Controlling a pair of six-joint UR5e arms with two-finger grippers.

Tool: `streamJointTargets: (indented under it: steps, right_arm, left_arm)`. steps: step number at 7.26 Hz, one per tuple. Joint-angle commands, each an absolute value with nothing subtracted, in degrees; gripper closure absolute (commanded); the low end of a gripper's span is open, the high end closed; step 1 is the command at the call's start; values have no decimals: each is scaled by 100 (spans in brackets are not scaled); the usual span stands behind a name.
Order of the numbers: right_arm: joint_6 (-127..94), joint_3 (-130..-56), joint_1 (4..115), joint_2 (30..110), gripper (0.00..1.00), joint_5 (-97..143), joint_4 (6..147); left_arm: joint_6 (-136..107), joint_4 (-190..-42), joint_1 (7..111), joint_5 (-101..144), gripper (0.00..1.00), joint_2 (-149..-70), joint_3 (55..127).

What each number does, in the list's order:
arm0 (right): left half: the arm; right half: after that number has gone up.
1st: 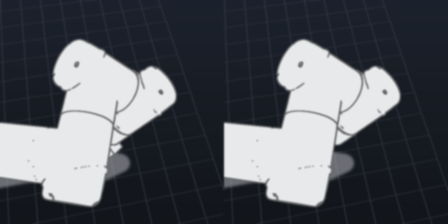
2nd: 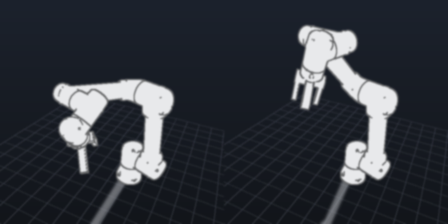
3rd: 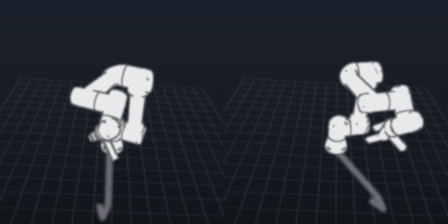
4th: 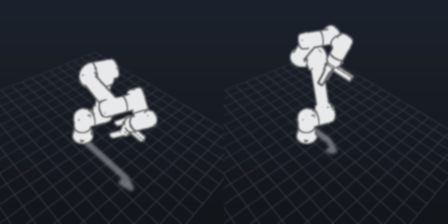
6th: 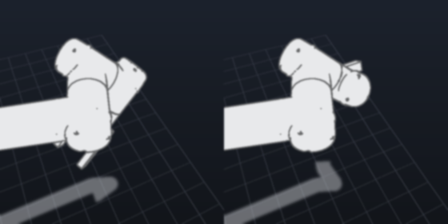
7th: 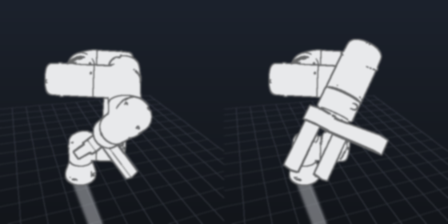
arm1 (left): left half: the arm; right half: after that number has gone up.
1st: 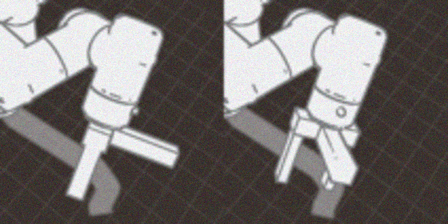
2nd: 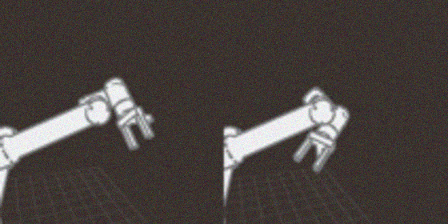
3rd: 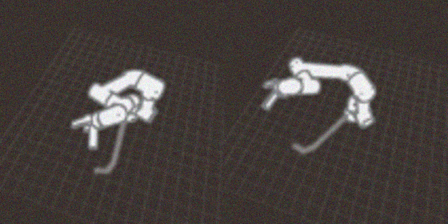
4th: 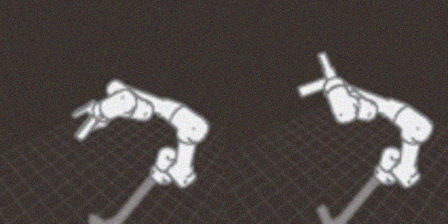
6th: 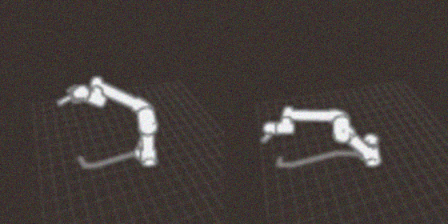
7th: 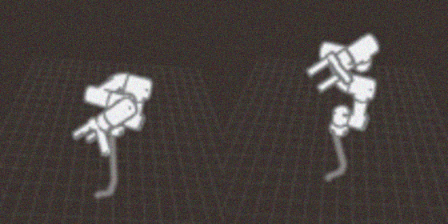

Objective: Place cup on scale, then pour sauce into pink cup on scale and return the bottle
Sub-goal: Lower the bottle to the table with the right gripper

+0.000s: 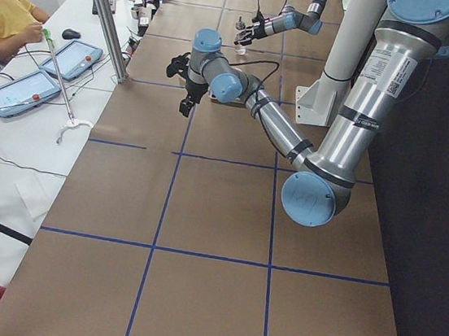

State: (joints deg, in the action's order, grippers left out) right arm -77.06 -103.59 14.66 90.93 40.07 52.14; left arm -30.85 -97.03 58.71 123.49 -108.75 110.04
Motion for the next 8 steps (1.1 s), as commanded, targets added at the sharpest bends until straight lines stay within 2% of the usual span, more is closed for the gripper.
streamJointTargets:
  steps: [1,2,8]
  right_arm:
    - [-7980,-9630,1468,9114,0,3929,4165]
    - [-7867,-9459,1459,9097,0,3911,3722]
    - [-7629,-9913,1285,9193,0,3526,3726]
  left_arm:
    - [-3085,-9703,5871,12349,20,-10881,11004]
    - [-3085,-9703,5871,12349,20,-10881,11004]
    - [-3094,-9686,5880,12349,20,-10881,11100]
